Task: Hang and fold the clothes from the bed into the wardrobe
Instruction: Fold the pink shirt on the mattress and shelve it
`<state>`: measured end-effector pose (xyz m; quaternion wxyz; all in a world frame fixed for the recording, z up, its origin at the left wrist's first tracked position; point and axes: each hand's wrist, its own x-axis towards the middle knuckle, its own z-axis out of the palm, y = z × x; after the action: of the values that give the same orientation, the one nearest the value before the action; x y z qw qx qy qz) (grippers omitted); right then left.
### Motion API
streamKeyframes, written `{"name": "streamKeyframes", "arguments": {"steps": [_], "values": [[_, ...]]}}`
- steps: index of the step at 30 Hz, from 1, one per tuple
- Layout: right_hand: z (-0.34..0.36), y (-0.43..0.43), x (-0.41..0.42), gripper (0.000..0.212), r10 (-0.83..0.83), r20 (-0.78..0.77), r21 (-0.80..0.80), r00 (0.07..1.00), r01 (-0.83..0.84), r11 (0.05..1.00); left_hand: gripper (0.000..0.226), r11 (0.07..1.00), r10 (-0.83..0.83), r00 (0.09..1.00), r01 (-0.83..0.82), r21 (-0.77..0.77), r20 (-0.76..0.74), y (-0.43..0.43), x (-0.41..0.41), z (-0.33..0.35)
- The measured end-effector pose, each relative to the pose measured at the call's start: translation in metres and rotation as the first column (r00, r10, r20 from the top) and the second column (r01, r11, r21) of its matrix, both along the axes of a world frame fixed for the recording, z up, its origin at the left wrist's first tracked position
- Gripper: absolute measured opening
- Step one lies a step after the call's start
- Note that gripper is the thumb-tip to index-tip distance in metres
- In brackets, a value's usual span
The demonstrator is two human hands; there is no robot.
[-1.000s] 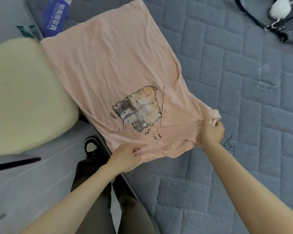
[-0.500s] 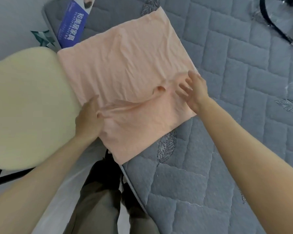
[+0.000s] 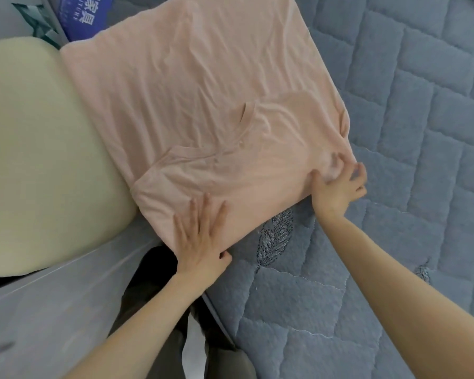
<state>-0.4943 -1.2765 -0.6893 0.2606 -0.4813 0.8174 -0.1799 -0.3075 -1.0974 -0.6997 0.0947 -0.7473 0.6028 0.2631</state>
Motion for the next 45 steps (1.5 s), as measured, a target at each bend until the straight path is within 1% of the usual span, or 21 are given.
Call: {"name": "streamKeyframes", "arguments": {"steps": [1, 3, 6, 7, 8, 9, 11, 13, 17, 19, 22, 23, 25, 26, 29, 32, 33, 35, 38, 42, 45], "values": [[0.0, 0.001, 0.002, 0.063, -0.118, 0.041, -0.016, 0.992, 0.119, 0.993, 0.118, 1.0, -0.009, 1.0, 0.009, 0.013, 0.007, 0.0, 0.001, -0.002], [-0.001, -0.002, 0.006, 0.074, -0.287, 0.158, 0.061, 0.945, 0.281, 0.958, 0.12, 0.999, -0.03, 0.999, 0.029, 0.018, 0.018, -0.001, 0.003, -0.004], [0.002, -0.013, 0.012, 0.082, -0.433, 0.372, 0.188, 0.821, 0.39, 0.902, 0.111, 0.999, -0.02, 1.0, 0.02, -0.03, -0.013, -0.001, 0.005, -0.005], [0.004, -0.017, 0.013, 0.078, -0.466, 0.426, 0.212, 0.776, 0.415, 0.885, 0.11, 0.999, -0.021, 0.999, 0.019, -0.037, -0.045, -0.001, 0.005, -0.004], [0.006, -0.02, 0.012, 0.072, -0.478, 0.441, 0.224, 0.759, 0.423, 0.878, 0.11, 0.999, -0.024, 0.997, 0.021, -0.033, -0.078, -0.001, 0.004, -0.001], [0.008, -0.02, 0.01, 0.062, -0.469, 0.423, 0.22, 0.775, 0.414, 0.883, 0.111, 0.999, -0.024, 0.994, 0.022, -0.024, -0.109, -0.001, 0.004, 0.001], [0.012, -0.018, 0.004, 0.043, -0.408, 0.344, 0.182, 0.846, 0.366, 0.913, 0.114, 1.0, -0.014, 0.986, 0.013, -0.004, -0.163, 0.0, 0.002, 0.006], [0.018, -0.013, -0.004, 0.03, -0.352, 0.278, 0.119, 0.894, 0.332, 0.936, 0.113, 1.0, -0.007, 0.975, 0.011, 0.015, -0.224, 0.0, -0.002, 0.013], [0.031, 0.004, -0.032, 0.024, -0.381, 0.272, 0.064, 0.883, 0.379, 0.923, 0.099, 0.998, 0.017, 0.903, 0.007, 0.054, -0.429, 0.007, -0.018, 0.029], [0.039, 0.018, -0.052, 0.024, -0.4, 0.259, 0.055, 0.879, 0.4, 0.915, 0.091, 0.997, 0.032, 0.846, 0.007, 0.072, -0.532, 0.013, -0.031, 0.037], [0.053, 0.042, -0.089, 0.024, -0.427, 0.249, 0.001, 0.869, 0.441, 0.898, 0.081, 0.986, 0.026, 0.766, 0.085, 0.14, -0.642, 0.027, -0.061, 0.049], [0.057, 0.049, -0.102, 0.026, -0.447, 0.245, -0.013, 0.86, 0.464, 0.886, 0.079, 0.973, 0.069, 0.729, 0.103, 0.208, -0.681, 0.031, -0.072, 0.054], [0.065, 0.061, -0.123, 0.032, -0.501, 0.258, -0.031, 0.826, 0.525, 0.851, 0.075, 0.924, 0.237, 0.641, 0.083, 0.372, -0.731, 0.038, -0.092, 0.061], [0.07, 0.065, -0.13, 0.037, -0.517, 0.275, -0.043, 0.81, 0.548, 0.836, 0.074, 0.905, 0.291, 0.609, 0.075, 0.418, -0.738, 0.04, -0.099, 0.064], [0.084, 0.065, -0.132, 0.056, -0.473, 0.311, -0.081, 0.825, 0.518, 0.851, 0.073, 0.901, 0.309, 0.59, 0.069, 0.428, -0.746, 0.029, -0.102, 0.075], [0.095, 0.049, -0.114, 0.063, -0.38, 0.374, -0.113, 0.846, 0.449, 0.887, 0.066, 0.942, 0.313, 0.551, -0.075, 0.328, -0.774, 0.005, -0.078, 0.086], [0.098, 0.039, -0.105, 0.061, -0.364, 0.401, -0.117, 0.841, 0.441, 0.89, 0.062, 0.942, 0.328, 0.575, -0.141, 0.304, -0.749, -0.006, -0.064, 0.089], [0.101, 0.019, -0.083, 0.056, -0.331, 0.426, -0.107, 0.842, 0.41, 0.906, 0.052, 0.951, 0.307, 0.675, -0.239, 0.194, -0.671, -0.028, -0.032, 0.092], [0.101, -0.016, -0.043, 0.051, -0.293, 0.424, -0.074, 0.857, 0.355, 0.932, 0.036, 0.944, 0.297, 0.763, -0.325, 0.057, -0.574, -0.058, 0.02, 0.097], [0.1, -0.07, 0.021, 0.049, -0.253, 0.415, -0.088, 0.874, 0.315, 0.945, 0.029, 0.937, 0.295, 0.823, -0.348, -0.021, -0.485, -0.094, 0.077, 0.097], [0.094, -0.107, 0.071, 0.049, -0.195, 0.432, -0.123, 0.881, 0.271, 0.955, 0.028, 0.926, 0.321, 0.821, -0.377, -0.027, -0.472, -0.118, 0.113, 0.091]]}}
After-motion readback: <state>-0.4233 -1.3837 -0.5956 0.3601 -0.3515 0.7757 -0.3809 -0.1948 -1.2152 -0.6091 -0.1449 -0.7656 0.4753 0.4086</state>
